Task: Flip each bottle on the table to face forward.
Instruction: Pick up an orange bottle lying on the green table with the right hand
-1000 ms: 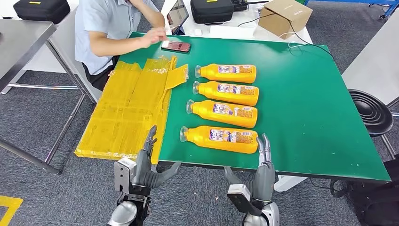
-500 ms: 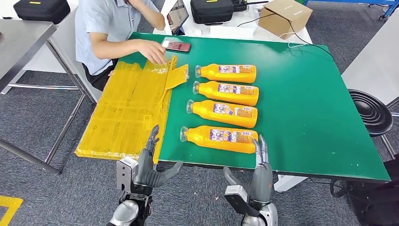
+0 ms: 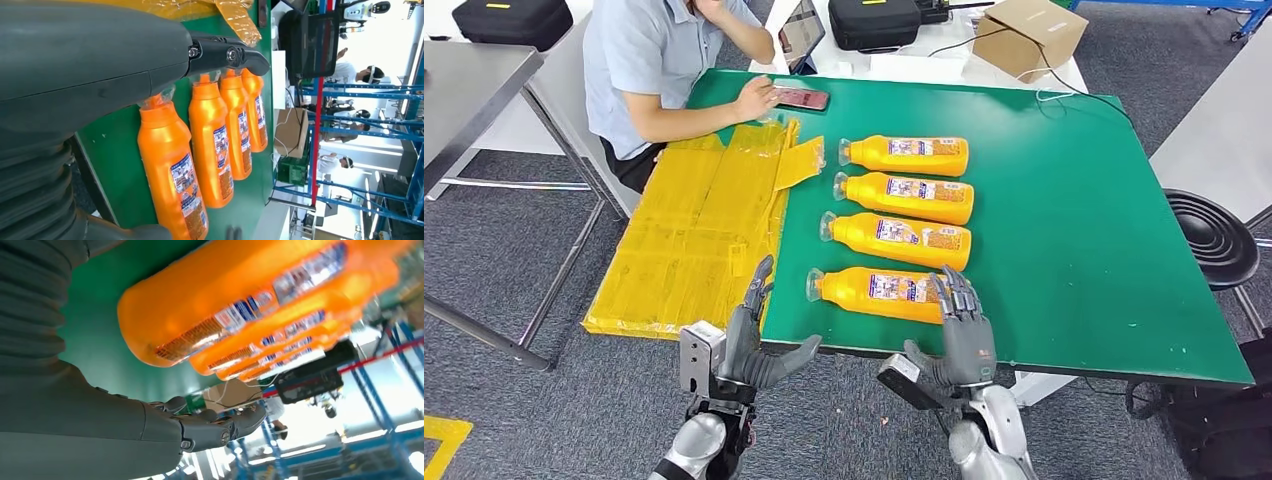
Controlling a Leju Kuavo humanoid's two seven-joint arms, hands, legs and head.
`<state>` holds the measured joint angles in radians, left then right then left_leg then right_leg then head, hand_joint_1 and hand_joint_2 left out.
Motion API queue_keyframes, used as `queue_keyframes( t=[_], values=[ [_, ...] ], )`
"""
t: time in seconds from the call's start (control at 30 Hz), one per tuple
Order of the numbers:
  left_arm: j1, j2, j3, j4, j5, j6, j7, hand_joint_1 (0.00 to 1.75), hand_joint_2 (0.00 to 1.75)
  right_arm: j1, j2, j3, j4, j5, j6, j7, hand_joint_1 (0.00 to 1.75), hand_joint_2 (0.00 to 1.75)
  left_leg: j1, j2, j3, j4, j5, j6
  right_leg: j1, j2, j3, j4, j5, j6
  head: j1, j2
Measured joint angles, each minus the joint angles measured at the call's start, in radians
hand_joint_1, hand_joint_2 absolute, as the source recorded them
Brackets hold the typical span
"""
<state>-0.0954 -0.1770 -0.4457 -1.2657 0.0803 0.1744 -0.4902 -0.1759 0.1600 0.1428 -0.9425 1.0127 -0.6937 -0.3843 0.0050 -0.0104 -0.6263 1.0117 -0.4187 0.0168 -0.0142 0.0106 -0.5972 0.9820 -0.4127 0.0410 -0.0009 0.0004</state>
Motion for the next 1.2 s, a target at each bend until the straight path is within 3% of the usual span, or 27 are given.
queue_keyframes(
  t=[0.1, 0.37, 0.63, 0.73, 1.0, 1.2],
  values=[
    [-0.003, -0.002, -0.002, 0.000, -0.001, -0.006, 0.000, 0.00, 1.75, -0.043, -0.007, -0.006, 0.063, 0.087, 0.000, 0.049, 0.00, 1.75, 0.000, 0.000, 0.000, 0.000, 0.000, 0.000, 0.000, 0.000, 0.000, 0.000, 0.000, 0.000, 0.000, 0.000],
    [-0.008, -0.004, -0.002, 0.000, 0.001, -0.015, 0.009, 0.00, 1.75, -0.108, -0.011, -0.009, 0.188, 0.124, -0.001, 0.098, 0.00, 1.75, 0.000, 0.000, 0.000, 0.000, 0.000, 0.000, 0.000, 0.000, 0.000, 0.000, 0.000, 0.000, 0.000, 0.000],
    [-0.010, -0.005, 0.000, 0.000, 0.007, -0.019, 0.040, 0.00, 1.75, -0.193, -0.010, 0.024, 0.312, 0.235, 0.011, 0.303, 0.00, 1.75, 0.000, 0.000, 0.002, 0.000, 0.000, 0.000, 0.000, 0.000, 0.002, 0.000, 0.000, 0.000, 0.000, 0.000],
    [-0.010, -0.005, 0.001, 0.000, 0.006, -0.019, 0.044, 0.00, 1.75, -0.210, -0.009, 0.035, 0.336, 0.249, 0.015, 0.325, 0.00, 1.75, 0.000, 0.001, 0.004, 0.000, 0.000, 0.000, 0.000, 0.000, 0.004, 0.000, 0.000, 0.000, 0.000, 0.000],
    [-0.004, -0.013, 0.011, 0.000, -0.020, -0.030, 0.059, 0.00, 1.75, -0.228, -0.010, 0.102, 0.350, 0.351, 0.013, 0.487, 0.00, 1.75, 0.000, 0.001, 0.006, 0.000, 0.000, 0.000, 0.000, 0.000, 0.006, 0.000, 0.000, 0.000, 0.000, 0.000],
    [0.003, -0.019, 0.016, 0.000, -0.028, -0.033, 0.059, 0.00, 1.75, -0.233, -0.014, 0.130, 0.350, 0.369, 0.014, 0.509, 0.00, 1.75, 0.000, 0.000, 0.007, 0.000, 0.000, 0.000, 0.000, 0.000, 0.006, 0.000, 0.000, 0.000, 0.000, 0.000]
  ],
)
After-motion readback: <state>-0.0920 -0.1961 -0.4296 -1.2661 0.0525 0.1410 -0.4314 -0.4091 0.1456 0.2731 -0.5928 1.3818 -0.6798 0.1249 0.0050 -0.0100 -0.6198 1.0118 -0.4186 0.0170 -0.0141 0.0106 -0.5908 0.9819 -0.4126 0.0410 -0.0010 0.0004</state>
